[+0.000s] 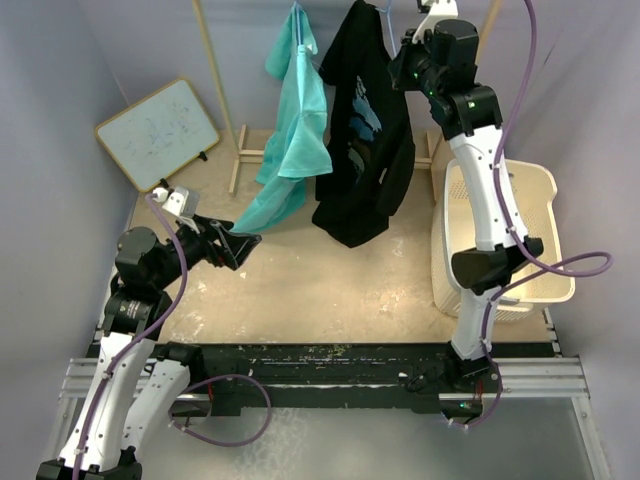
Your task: Remove the t-shirt from the hanger
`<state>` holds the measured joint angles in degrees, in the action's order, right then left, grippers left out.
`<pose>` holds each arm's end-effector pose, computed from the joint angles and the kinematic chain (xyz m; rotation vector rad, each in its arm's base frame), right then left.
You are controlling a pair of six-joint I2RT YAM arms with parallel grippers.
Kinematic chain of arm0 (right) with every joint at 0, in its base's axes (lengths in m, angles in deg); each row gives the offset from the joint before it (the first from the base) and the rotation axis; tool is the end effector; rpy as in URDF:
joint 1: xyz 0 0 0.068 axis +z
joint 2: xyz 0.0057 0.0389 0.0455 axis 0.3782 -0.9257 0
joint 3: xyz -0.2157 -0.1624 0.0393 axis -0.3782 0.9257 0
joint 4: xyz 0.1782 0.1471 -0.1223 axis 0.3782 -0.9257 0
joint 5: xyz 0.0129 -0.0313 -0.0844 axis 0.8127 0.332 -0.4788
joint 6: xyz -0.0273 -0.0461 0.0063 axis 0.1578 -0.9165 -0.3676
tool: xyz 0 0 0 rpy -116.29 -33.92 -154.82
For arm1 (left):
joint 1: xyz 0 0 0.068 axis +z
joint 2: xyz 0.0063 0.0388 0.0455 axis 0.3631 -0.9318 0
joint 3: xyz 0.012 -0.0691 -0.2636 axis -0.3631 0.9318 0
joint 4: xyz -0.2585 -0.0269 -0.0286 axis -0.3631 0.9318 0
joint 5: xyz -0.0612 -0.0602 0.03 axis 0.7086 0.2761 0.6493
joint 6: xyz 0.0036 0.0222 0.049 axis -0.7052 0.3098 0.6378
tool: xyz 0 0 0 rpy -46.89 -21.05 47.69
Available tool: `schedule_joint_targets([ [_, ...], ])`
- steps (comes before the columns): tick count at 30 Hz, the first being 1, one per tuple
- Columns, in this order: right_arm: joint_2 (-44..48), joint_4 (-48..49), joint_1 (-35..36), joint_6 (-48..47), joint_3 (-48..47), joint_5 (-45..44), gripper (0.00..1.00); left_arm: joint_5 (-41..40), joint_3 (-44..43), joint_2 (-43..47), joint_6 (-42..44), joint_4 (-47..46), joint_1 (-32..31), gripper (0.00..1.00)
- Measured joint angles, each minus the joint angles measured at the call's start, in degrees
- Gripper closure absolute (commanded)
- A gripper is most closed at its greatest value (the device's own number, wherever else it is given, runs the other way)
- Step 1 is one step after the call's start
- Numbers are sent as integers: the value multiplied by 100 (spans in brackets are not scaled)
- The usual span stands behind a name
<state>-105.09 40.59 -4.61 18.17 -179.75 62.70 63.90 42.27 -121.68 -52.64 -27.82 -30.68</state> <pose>0.3928 0.1231 0.5293 -0.0419 1.6413 0.3641 0.1351 -0.0408 0.3503 0.2189 1.7170 -0.8696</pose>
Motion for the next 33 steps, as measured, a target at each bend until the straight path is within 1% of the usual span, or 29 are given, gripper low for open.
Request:
schedule_joint_targets([
  [7,472,129,0,-94,319,-136,100,11,0,61,-26,-20,0,1],
  [12,1104,162,0,-98,463,-181,100,157,0,140,-39,-142,0,1],
  [16,1950,129,0,-79,1086,-44,100,352,0,282,24,-385,0,1],
  [18,2483,131,0,-68,1683,114,100,450,-11,328,63,-514,0,1],
  [21,3327,52,0,-50,2686,452,100,645,-214,286,140,-627,0,0],
  [24,4166,-251,0,-52,3600,909,100,894,-817,81,225,-713,0,0],
  [28,5130,-835,0,-116,4450,1676,100,1388,-1770,-264,286,-1137,0,0],
  [33,6183,-1508,0,-221,5294,2975,100,2000,-2070,-496,98,-1862,0,0],
])
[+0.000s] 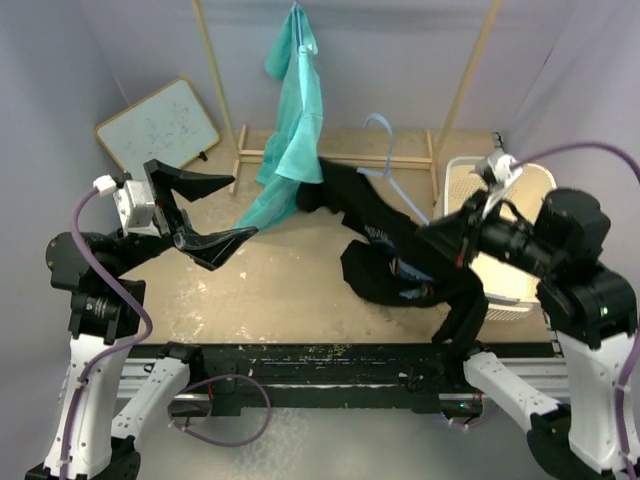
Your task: Remove the t-shirt from the hanger
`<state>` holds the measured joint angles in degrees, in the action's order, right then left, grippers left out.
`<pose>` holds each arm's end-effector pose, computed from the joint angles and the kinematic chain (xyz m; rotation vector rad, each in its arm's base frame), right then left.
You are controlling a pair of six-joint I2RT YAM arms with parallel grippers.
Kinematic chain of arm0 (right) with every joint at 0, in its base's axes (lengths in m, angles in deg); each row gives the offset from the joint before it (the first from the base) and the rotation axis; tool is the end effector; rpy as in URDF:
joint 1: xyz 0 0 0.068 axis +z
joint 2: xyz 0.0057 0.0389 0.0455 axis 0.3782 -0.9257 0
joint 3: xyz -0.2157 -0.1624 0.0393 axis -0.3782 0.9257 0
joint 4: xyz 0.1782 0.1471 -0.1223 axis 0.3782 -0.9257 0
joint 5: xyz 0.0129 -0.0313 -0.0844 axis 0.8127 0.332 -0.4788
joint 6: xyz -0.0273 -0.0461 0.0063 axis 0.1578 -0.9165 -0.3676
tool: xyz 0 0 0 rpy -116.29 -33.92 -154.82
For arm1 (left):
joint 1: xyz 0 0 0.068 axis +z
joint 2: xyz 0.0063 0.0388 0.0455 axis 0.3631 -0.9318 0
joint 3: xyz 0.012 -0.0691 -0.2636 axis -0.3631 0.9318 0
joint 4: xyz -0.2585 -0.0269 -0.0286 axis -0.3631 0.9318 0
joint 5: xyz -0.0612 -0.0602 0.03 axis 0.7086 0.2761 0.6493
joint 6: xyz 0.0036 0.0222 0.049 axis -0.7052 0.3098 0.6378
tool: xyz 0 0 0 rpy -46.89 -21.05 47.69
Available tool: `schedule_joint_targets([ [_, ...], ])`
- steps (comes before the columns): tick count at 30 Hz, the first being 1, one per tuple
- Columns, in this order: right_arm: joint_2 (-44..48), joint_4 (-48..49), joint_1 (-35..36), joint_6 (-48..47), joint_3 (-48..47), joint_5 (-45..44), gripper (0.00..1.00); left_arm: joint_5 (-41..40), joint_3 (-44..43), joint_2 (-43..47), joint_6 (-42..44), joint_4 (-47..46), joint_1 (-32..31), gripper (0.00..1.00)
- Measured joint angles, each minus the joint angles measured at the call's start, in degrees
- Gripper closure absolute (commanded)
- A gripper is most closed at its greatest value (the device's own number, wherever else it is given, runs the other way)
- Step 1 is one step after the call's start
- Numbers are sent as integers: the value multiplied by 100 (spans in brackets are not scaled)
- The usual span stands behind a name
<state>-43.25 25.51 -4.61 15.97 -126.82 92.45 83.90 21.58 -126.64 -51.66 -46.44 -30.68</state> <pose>0.0973 0.0480 0.5090 -0.4708 1.7170 0.7630 0.0935 -0.0434 0.4846 0.7091 1.1144 -0.9419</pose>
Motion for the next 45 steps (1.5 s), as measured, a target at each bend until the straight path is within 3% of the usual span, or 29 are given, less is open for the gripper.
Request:
schedule_joint_targets([
  [8,1051,264,0,133,1298,2129,100,636,44,-693,-855,-1209,0,3],
  [15,527,994,2,214,1606,2957,100,981,59,-1097,-1394,-2017,0,8],
  [19,199,1416,2,308,1626,3222,100,1123,103,-1281,-1517,-2210,-96,19],
  [24,-125,1777,127,389,1650,3268,100,1078,-302,-1825,-800,-1191,-981,21],
  [28,-358,1891,723,385,1646,2907,100,931,-409,-2090,-153,-240,-1478,24],
  [34,-883,1908,1346,354,1539,2308,100,870,-413,-2105,282,310,-1506,35],
  [45,-1043,1906,1351,341,1147,1884,100,876,-286,-1779,656,649,-1506,31],
])
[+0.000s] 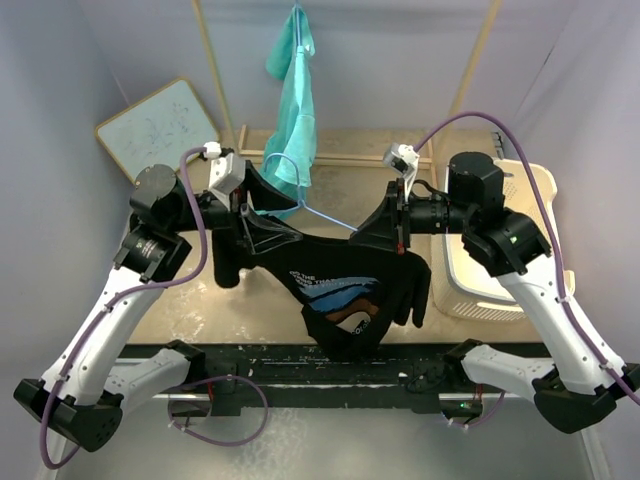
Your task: Remove the t-shirt from the hanger
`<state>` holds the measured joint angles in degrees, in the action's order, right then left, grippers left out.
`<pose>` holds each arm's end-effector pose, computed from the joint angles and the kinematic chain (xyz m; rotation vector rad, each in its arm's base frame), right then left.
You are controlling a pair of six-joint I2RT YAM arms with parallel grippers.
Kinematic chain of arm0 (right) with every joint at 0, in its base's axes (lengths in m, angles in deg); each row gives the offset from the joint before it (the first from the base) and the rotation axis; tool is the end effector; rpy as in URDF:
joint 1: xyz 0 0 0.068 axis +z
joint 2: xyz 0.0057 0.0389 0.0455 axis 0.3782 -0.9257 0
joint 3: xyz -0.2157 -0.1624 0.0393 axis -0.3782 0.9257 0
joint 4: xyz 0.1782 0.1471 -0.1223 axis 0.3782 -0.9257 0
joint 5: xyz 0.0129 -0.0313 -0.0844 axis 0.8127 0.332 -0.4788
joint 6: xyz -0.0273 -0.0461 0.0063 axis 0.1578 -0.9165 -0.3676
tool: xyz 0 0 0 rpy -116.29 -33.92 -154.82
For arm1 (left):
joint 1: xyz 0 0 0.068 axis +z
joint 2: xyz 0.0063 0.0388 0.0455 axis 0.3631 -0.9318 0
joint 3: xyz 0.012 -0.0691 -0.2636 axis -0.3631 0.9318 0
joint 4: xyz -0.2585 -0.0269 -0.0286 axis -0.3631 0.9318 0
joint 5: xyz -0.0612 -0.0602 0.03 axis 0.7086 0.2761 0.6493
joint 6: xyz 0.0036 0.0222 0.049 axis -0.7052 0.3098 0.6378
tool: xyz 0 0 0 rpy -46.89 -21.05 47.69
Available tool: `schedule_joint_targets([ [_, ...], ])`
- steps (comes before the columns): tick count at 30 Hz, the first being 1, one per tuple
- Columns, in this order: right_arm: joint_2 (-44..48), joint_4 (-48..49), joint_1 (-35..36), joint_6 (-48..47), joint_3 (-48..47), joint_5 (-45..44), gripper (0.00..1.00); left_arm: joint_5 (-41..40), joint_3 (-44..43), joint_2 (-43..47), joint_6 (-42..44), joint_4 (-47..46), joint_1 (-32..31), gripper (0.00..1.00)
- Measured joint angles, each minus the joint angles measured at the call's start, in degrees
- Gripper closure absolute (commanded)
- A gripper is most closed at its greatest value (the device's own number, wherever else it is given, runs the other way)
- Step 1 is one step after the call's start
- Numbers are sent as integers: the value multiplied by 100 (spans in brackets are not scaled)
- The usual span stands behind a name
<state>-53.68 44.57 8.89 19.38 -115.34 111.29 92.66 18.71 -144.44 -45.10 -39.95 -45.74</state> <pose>0.1630 0.1283 0.4621 -0.8832 1.6839 1.2566 0.1701 -0.1110 0.4477 1.0091 1.3110 -1.2843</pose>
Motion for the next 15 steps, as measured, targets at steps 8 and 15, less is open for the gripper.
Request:
schedule_joint_targets([
  [8,125,-22,0,2,0,44,100,-166,55,173,251,197,0,24],
  [15,693,-120,-2,0,0,313,100,-282,20,586,680,546,0,24],
])
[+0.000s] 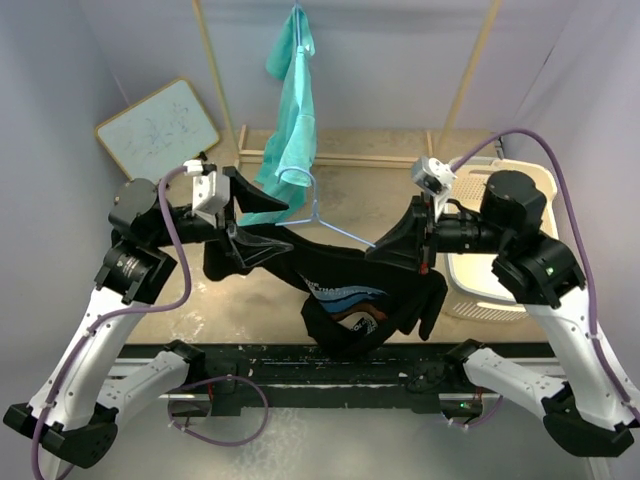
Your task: Remove the t-shirt from the hanger
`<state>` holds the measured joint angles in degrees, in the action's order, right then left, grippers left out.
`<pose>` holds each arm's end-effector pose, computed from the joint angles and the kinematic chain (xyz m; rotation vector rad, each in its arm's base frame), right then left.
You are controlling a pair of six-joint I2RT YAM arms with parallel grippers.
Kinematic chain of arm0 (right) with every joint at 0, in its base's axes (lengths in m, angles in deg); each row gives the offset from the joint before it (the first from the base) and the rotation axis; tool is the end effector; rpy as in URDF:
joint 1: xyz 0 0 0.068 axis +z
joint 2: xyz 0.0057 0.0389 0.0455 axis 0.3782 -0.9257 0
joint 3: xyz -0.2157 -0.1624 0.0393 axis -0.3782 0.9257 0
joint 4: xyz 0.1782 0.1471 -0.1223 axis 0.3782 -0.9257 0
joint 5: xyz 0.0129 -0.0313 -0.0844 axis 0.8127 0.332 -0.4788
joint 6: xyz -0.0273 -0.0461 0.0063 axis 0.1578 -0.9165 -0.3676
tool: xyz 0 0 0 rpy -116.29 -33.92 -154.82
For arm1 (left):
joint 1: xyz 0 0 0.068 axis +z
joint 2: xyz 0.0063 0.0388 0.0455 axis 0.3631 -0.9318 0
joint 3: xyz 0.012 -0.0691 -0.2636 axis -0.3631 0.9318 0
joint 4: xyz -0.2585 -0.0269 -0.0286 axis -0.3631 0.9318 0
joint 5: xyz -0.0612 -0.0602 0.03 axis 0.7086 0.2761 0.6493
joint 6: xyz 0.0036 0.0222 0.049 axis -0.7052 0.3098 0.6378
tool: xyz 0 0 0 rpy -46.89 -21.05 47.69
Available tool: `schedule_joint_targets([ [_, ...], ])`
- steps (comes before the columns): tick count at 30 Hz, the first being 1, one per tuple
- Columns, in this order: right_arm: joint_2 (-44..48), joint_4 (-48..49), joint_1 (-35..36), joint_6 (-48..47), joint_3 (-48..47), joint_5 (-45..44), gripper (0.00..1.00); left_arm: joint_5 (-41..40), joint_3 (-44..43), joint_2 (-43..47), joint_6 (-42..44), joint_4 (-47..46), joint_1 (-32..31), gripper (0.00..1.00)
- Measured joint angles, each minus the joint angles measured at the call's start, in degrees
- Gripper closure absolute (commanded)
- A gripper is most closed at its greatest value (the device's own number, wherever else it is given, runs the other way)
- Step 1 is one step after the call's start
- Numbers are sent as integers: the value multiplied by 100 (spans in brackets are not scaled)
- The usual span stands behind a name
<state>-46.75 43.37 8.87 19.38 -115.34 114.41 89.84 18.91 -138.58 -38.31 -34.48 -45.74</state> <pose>0.1238 0.1061 0.4801 -0.9363 1.5610 1.2829 0.1418 -0.0972 0.4549 1.0300 1.2465 -1.1606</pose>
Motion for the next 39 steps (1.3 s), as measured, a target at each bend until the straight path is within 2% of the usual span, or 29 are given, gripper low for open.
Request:
schedule_joint_targets([
  [5,179,2,2,-2,2,302,100,122,-48,-70,-4,-136,-2,27],
  [12,66,37,-2,-4,26,503,100,321,-48,-369,-306,-481,0,37],
  [13,37,48,-2,-4,42,516,100,352,-48,-387,-354,-546,0,43],
  [14,7,68,-2,-7,63,540,100,398,-46,-402,-435,-623,0,55],
  [15,-24,74,-2,-7,85,560,100,468,-48,-417,-492,-702,0,69],
  [16,-52,81,-2,-11,98,562,100,527,-48,-433,-573,-754,-2,88],
  [17,-76,96,-4,-15,101,555,100,616,-48,-452,-627,-804,-2,100],
  [23,-142,109,-46,-20,101,417,100,997,-48,-518,-684,-848,-7,100],
  [24,-140,109,-39,-22,101,385,95,1005,-48,-509,-658,-811,-7,100],
  [27,-131,76,-35,-22,101,179,52,839,-48,-420,-411,-483,-7,100],
  [28,-129,76,-33,-20,98,35,44,728,-50,-369,-295,-284,-7,100],
  [29,-120,66,-28,-11,98,-105,41,608,-50,-313,-179,-81,-7,100],
  [35,157,-332,-24,-205,90,-1692,38,-627,-79,245,540,1069,-7,100],
  [39,562,-455,-24,-332,315,-2319,38,-1244,-184,708,793,1473,-7,100],
])
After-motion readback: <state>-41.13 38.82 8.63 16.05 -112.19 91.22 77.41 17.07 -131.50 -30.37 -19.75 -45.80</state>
